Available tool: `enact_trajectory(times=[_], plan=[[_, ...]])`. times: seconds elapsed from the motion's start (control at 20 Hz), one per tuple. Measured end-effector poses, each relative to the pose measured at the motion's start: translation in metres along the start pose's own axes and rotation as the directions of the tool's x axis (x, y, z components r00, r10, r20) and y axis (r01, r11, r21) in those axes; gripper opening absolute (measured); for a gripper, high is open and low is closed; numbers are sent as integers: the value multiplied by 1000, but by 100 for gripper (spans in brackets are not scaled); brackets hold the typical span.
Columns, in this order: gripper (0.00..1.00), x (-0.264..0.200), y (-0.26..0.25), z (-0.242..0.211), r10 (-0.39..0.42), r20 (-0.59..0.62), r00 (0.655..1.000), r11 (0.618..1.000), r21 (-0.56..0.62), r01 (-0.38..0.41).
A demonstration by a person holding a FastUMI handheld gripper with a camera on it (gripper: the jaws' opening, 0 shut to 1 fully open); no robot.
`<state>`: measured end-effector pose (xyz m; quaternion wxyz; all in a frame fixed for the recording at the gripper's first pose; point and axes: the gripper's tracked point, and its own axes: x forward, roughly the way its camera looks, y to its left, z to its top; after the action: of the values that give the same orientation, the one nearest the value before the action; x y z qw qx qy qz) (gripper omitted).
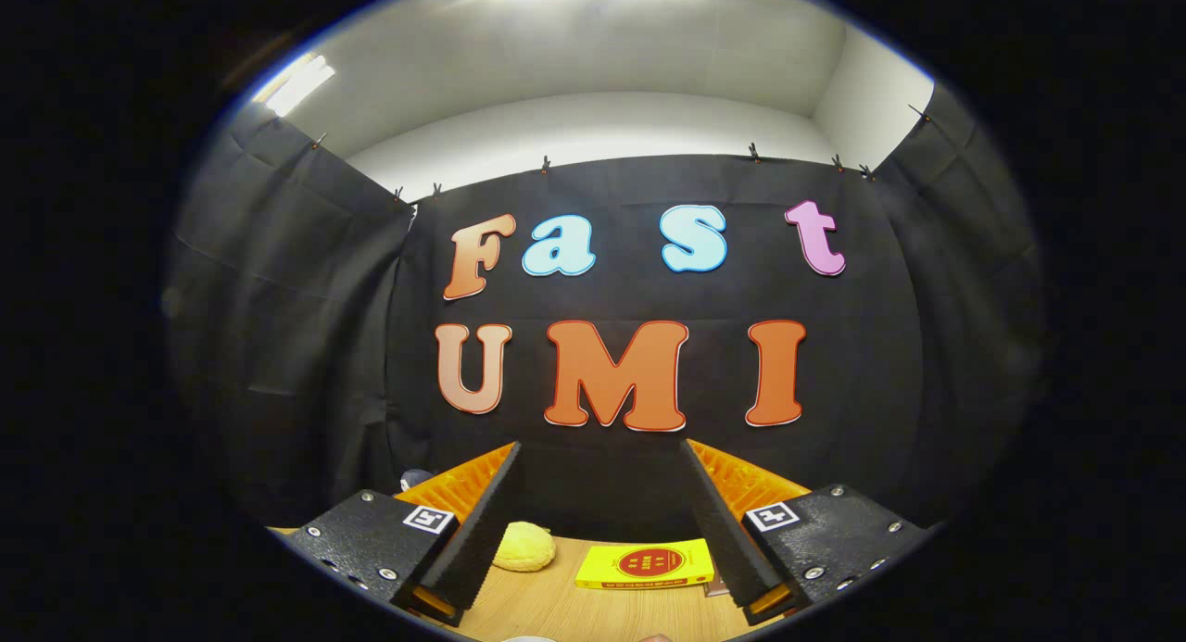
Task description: Open the storage box then place both shoes into the box .Put the left shoe in first, then the right shoe, with the right side of both shoes facing outward in a uniform manner.
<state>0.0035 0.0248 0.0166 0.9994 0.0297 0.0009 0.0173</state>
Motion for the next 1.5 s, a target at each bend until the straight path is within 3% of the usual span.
enact_trajectory(times=[0.4,0.65,0.85,1.15,1.5], plan=[[99,-8,27,-35,89,-136,987,995,64,-80],[99,-21,59,-84,200,-280,939,971,188,-151],[98,-39,94,-133,308,-418,855,937,291,-195],[96,-71,145,-198,463,-591,661,871,444,-213],[96,-107,196,-244,601,-650,465,791,566,-232]])
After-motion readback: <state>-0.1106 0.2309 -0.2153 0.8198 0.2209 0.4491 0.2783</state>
